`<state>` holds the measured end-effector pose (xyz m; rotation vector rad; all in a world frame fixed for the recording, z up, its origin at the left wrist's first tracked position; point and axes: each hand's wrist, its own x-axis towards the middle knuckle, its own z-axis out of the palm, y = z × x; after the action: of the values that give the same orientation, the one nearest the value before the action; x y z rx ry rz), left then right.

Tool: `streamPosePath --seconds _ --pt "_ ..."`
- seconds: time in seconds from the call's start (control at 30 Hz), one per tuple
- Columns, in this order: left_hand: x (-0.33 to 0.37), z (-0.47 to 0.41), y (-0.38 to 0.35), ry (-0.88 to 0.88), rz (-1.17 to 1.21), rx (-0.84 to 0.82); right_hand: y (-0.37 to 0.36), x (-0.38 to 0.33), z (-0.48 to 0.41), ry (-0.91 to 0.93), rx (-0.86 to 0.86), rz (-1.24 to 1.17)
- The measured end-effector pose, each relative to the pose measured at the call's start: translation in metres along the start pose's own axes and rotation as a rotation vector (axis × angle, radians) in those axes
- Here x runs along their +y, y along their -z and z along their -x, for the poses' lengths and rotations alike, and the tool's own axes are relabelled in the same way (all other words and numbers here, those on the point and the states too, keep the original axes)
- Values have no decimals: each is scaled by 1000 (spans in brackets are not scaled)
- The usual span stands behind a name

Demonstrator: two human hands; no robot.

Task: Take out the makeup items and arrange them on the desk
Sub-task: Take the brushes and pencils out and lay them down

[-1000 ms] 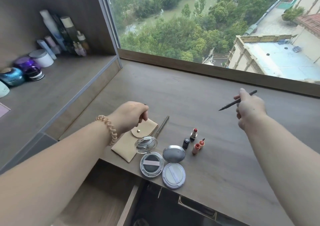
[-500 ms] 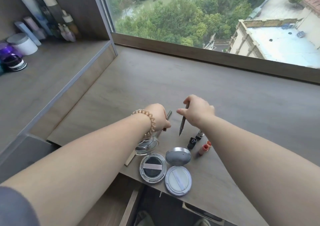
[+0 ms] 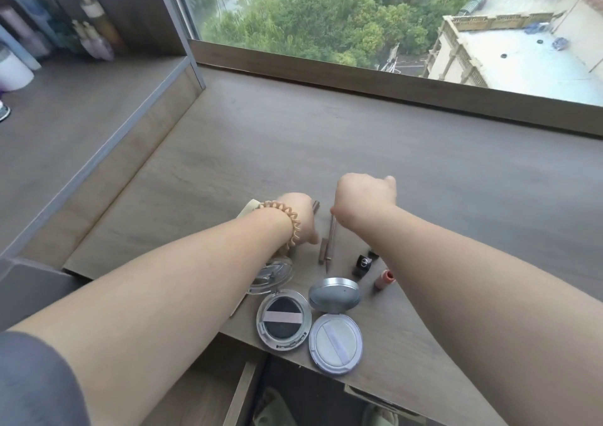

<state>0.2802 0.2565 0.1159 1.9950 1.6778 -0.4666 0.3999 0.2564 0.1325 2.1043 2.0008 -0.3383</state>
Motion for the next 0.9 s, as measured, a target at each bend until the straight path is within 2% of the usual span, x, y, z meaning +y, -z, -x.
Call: streamPosePath --seconds 0.07,0.17,0.27,0.37,0.47,0.57,0.63,0.7,0.77,0.83,0.9 --pt "-7 1 3 67 -69 9 11 1 4 19 49 2" --pt "-10 6 3 132 -191 -64 22 5 12 27 120 -18" --pt "-7 7 0 140 -279 -144 26 8 17 37 164 -43" --pt "-1 8 1 113 -262 -164 29 14 22 30 211 -103" --pt "1 14 4 104 -176 -79 34 23 31 26 258 -159" --pt "0 28 25 94 31 83 43 33 39 -23 308 -260" --pt "1 42 45 64 158 189 51 40 45 -79 329 -411" --pt "4 61 63 -2 276 279 61 44 54 -100 286 -720" --pt "9 81 75 -82 408 304 68 40 65 -95 114 -1078" --pt "16 101 80 -168 510 311 72 35 73 -68 -62 -1279" --pt "23 117 84 -236 584 331 77 28 80 -15 -90 -1463"
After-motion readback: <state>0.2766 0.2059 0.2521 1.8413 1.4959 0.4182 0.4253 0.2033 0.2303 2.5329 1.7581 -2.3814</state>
